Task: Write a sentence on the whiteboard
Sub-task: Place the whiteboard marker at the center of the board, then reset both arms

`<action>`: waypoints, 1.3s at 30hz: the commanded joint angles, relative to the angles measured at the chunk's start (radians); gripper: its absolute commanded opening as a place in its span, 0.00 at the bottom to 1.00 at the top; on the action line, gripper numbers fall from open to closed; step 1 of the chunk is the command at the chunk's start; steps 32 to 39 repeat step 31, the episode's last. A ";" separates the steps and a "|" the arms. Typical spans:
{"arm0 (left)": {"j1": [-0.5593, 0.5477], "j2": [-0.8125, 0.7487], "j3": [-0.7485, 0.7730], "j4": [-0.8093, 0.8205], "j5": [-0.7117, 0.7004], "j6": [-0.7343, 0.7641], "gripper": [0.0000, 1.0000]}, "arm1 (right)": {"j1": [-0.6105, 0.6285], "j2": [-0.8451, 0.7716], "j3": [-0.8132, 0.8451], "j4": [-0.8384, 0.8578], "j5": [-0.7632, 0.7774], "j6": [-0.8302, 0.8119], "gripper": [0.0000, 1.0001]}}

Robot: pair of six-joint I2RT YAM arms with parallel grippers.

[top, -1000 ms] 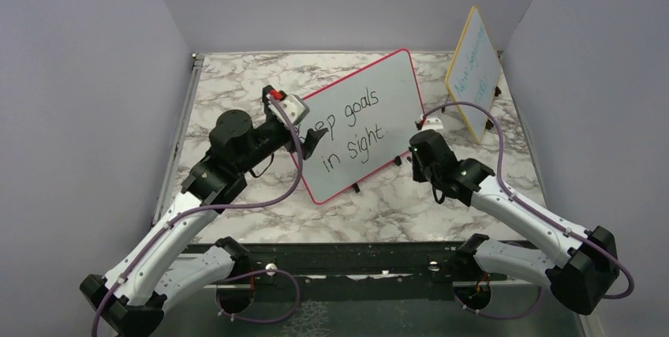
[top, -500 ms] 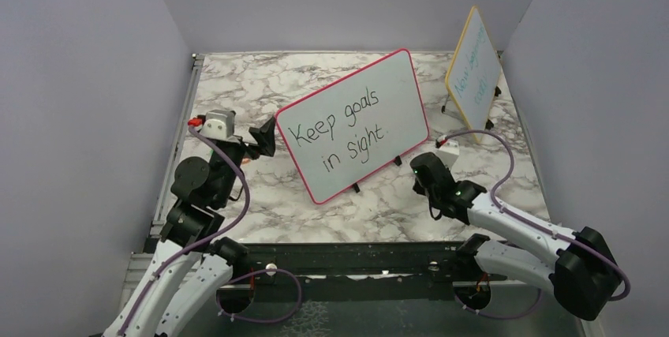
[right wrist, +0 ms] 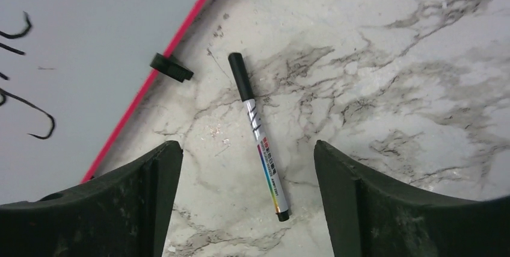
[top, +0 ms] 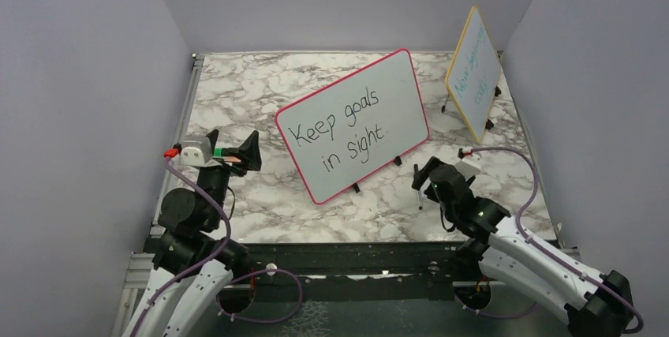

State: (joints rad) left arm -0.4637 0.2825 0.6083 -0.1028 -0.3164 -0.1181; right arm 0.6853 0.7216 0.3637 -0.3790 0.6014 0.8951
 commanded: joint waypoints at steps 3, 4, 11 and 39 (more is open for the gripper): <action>0.008 -0.108 0.034 -0.063 -0.039 -0.017 0.99 | -0.001 -0.189 0.161 -0.113 0.113 -0.140 0.97; 0.008 -0.128 0.035 -0.063 -0.050 -0.023 0.99 | 0.000 -0.220 0.191 -0.116 0.120 -0.186 1.00; 0.008 -0.248 0.014 -0.074 -0.086 -0.038 0.99 | -0.001 -0.388 0.360 -0.108 0.208 -0.456 1.00; 0.010 -0.257 -0.017 -0.079 -0.101 -0.008 0.99 | -0.001 -0.528 0.367 -0.090 0.301 -0.590 1.00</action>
